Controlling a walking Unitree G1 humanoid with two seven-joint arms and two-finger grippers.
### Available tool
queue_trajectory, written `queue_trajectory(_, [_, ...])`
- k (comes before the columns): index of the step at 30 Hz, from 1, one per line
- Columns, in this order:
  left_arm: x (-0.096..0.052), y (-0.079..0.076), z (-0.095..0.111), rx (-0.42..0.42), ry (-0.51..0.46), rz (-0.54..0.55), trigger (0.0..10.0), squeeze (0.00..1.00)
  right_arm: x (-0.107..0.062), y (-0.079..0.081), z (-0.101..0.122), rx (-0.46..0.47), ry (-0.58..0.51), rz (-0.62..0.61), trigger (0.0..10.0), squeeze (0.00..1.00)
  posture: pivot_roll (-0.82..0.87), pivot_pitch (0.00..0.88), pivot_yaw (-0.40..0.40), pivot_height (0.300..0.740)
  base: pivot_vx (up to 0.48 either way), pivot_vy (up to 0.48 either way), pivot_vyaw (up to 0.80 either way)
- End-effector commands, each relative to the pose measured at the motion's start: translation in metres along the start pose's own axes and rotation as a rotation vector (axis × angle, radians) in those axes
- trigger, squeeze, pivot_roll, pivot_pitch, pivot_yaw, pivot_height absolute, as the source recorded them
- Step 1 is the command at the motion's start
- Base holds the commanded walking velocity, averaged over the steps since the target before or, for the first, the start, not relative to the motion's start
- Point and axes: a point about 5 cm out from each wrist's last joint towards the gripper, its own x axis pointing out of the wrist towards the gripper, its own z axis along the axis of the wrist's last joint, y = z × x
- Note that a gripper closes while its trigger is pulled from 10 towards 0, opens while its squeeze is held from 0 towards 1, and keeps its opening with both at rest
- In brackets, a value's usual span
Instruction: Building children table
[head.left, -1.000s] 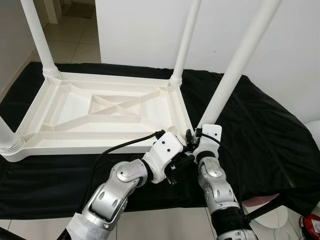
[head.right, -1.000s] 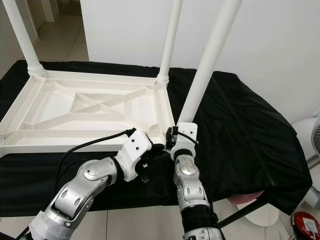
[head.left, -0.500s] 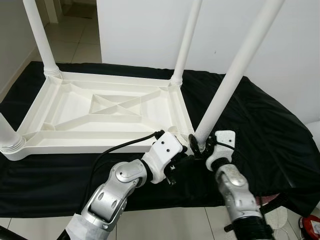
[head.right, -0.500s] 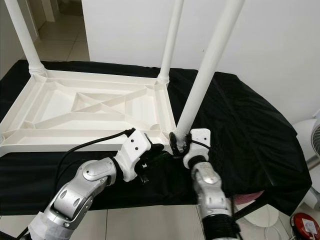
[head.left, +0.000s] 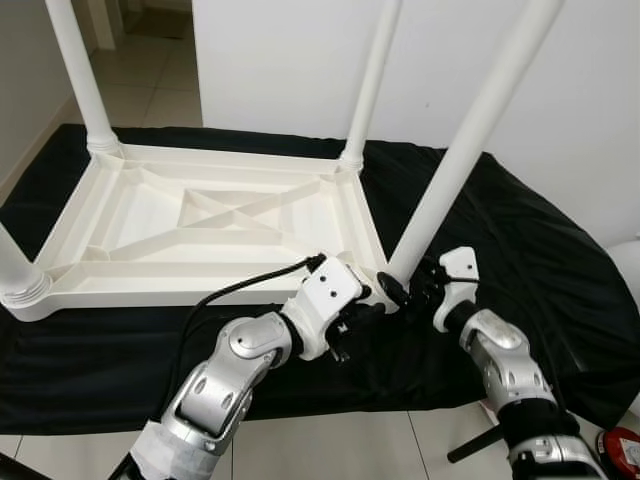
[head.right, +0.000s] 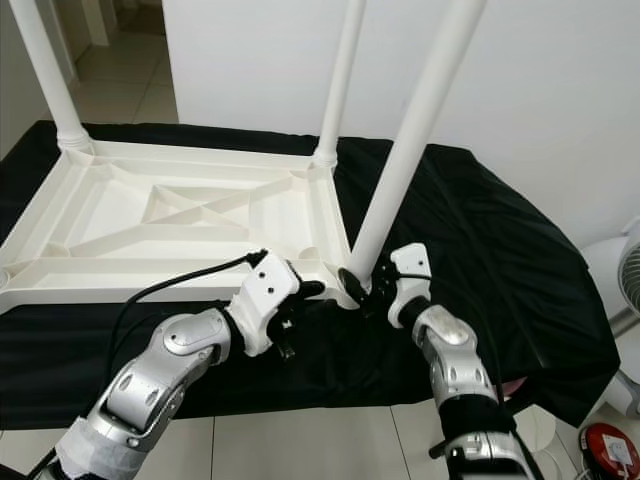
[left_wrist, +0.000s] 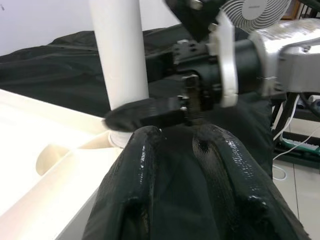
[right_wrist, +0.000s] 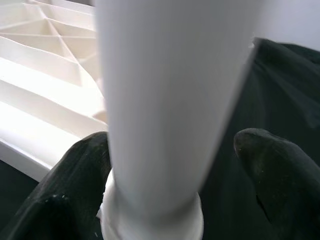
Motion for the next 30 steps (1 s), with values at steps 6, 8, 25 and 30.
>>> queue_trajectory(6, [0.0, 0.003, 0.001, 0.017, 0.006, 0.033, 10.0, 0.0, 0.013, 0.006, -0.006, -0.045, 0.056, 0.122, 10.0, 0.0, 0.01, 0.0, -0.102, 0.74, 0.0, 0.0, 0.0])
queue_trajectory(8, [0.0, 0.004, 0.001, 0.018, 0.007, 0.034, 10.0, 0.0, 0.015, 0.007, -0.007, -0.048, 0.065, 0.138, 10.0, 0.0, 0.01, 0.0, -0.101, 0.74, 0.0, 0.0, 0.0])
queue_trajectory(25, [0.001, 0.002, 0.001, 0.016, 0.005, 0.023, 10.0, 0.0, 0.004, 0.0, -0.023, -0.034, 0.108, 0.176, 0.0, 0.0, 0.01, 0.0, -0.092, 0.74, 0.0, 0.0, 0.0])
queue_trajectory(30, [0.001, 0.001, 0.002, 0.014, 0.004, 0.02, 10.0, 0.0, 0.002, -0.002, -0.024, -0.019, 0.102, 0.15, 1.6, 0.0, 0.0, 0.0, -0.091, 0.74, 0.0, 0.0, 0.0])
